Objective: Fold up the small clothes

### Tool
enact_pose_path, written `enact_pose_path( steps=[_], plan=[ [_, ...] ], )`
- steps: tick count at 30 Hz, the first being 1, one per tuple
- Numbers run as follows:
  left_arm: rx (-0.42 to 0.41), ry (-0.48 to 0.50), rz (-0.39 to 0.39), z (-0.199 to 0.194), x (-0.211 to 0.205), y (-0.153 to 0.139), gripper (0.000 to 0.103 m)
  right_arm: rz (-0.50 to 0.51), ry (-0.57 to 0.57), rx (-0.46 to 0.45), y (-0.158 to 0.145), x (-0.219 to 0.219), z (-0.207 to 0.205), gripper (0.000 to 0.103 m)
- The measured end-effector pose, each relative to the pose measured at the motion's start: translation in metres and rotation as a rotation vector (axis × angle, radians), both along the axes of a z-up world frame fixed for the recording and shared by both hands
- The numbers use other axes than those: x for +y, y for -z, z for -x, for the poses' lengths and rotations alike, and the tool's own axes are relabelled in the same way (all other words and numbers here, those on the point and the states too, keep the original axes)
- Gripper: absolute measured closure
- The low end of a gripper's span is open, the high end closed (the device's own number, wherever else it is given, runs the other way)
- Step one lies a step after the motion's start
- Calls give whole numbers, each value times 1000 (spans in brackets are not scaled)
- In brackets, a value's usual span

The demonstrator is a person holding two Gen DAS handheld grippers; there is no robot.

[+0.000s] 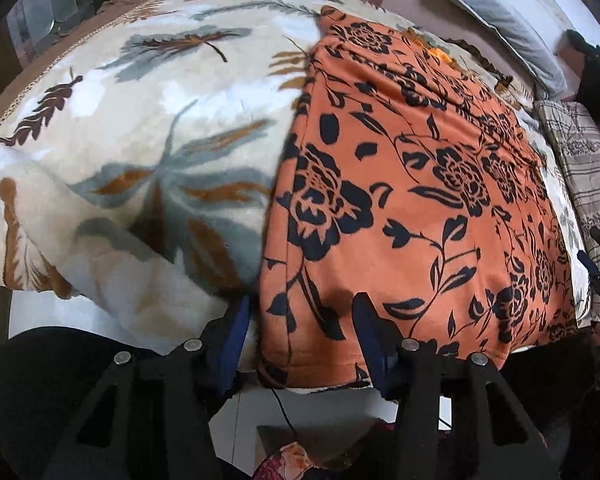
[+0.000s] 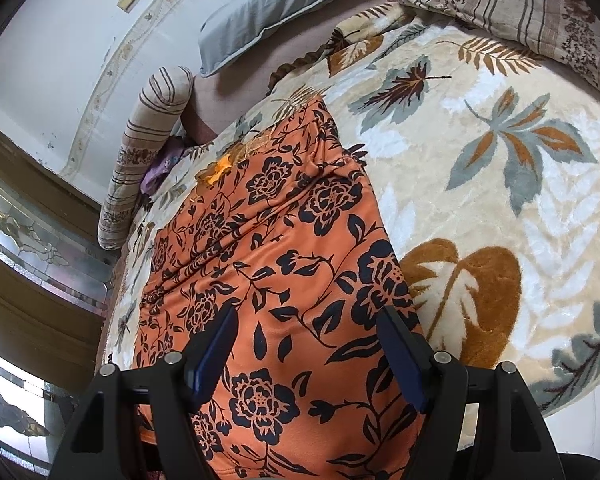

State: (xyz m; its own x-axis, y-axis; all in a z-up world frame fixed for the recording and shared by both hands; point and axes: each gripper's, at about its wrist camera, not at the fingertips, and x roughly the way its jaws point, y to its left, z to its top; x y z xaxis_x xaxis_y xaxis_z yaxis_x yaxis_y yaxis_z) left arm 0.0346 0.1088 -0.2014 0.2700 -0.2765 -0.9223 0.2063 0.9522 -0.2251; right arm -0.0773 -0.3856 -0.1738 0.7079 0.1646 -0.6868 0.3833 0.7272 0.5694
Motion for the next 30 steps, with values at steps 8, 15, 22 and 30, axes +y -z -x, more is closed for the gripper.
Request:
enact_pose_path(
  steps=[8,15,22,30],
  plan=[
    [-33,23,-43,0,-9,-1,74,-11,16,23,5,-4,0,28],
    [-26,41,-10,-5,-14,0,73,-27,27,31,8,-7,0,28],
    [-44,51,25,-2,-10,-5,75,-25,25,38,7,-7,1,28],
    [-27,133,-17,-3,-33,1,67,-87,53,95,12,-24,31,28]
  ],
)
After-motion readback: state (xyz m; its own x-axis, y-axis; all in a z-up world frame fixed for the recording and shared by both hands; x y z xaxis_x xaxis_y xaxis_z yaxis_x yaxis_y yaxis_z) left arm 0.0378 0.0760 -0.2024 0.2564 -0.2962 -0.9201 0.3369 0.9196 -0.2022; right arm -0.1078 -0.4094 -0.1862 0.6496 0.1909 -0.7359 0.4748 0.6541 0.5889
